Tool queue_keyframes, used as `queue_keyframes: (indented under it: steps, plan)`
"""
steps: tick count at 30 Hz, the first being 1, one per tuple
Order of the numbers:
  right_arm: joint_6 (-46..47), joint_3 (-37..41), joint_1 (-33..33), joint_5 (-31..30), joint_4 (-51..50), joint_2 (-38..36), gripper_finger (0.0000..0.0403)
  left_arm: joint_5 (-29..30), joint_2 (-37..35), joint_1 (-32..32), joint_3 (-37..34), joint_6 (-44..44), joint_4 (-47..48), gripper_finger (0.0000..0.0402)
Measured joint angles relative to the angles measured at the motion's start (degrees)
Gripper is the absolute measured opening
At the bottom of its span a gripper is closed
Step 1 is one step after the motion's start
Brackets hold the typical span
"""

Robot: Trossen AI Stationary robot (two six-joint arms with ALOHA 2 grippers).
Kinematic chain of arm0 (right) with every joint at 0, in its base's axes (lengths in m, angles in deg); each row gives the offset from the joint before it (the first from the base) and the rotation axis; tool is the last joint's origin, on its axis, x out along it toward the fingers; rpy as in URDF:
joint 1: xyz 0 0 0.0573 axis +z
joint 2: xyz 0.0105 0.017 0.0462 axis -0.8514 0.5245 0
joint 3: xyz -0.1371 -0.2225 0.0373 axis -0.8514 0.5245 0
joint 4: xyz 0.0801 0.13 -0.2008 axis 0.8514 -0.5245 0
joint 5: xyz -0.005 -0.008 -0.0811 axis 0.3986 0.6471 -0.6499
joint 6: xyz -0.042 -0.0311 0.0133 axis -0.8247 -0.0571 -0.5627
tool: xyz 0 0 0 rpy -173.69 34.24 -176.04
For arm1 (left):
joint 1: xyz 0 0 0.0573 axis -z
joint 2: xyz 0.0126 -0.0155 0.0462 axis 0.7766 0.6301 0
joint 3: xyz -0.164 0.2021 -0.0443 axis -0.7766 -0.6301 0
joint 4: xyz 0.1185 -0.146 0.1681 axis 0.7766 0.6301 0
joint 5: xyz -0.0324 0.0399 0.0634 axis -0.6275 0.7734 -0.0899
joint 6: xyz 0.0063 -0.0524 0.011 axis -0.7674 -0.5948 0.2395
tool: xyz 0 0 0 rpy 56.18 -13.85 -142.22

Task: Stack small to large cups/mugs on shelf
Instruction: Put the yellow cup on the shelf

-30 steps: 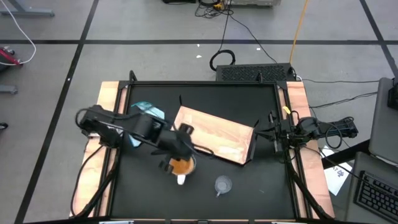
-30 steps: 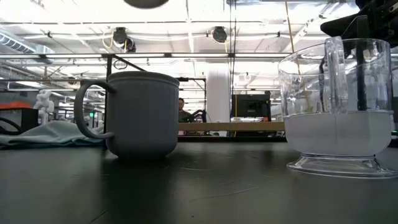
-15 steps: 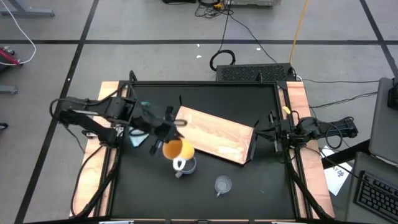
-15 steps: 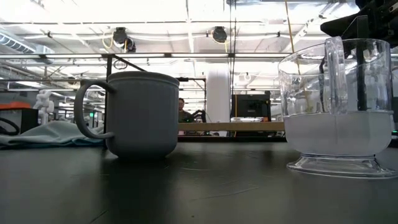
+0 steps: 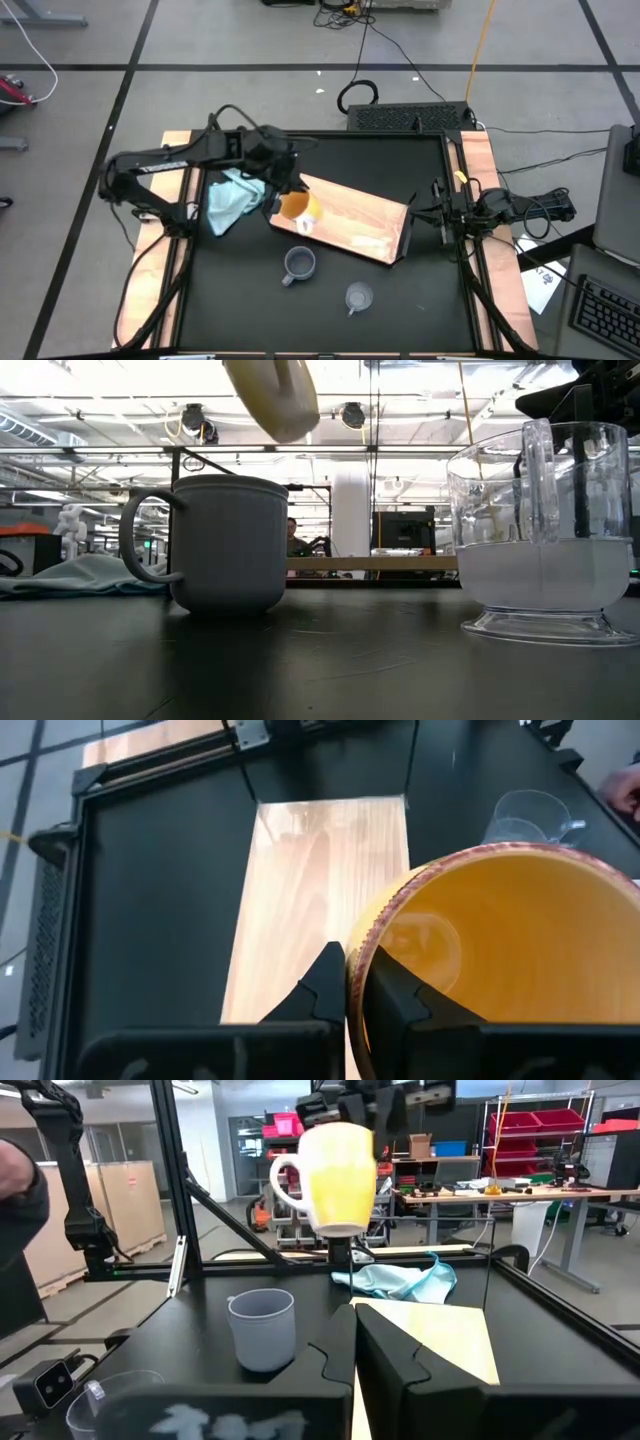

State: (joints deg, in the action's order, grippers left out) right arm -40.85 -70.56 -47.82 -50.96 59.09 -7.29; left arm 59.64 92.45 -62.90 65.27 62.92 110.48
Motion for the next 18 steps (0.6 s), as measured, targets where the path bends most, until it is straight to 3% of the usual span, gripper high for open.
queue_keyframes:
  steps: [9, 18]
  plan:
    - [0.0, 0.0, 0.02, 0.0, 0.01, -0.02, 0.0, -1.21, 4.97, -6.02, 1.63, 6.75, 2.84, 0.0014]
    - [0.0, 0.0, 0.0, 0.01, -0.01, 0.0, 0.0, -0.65, 14.88, -8.43, 12.92, 13.9, 12.78, 0.0014]
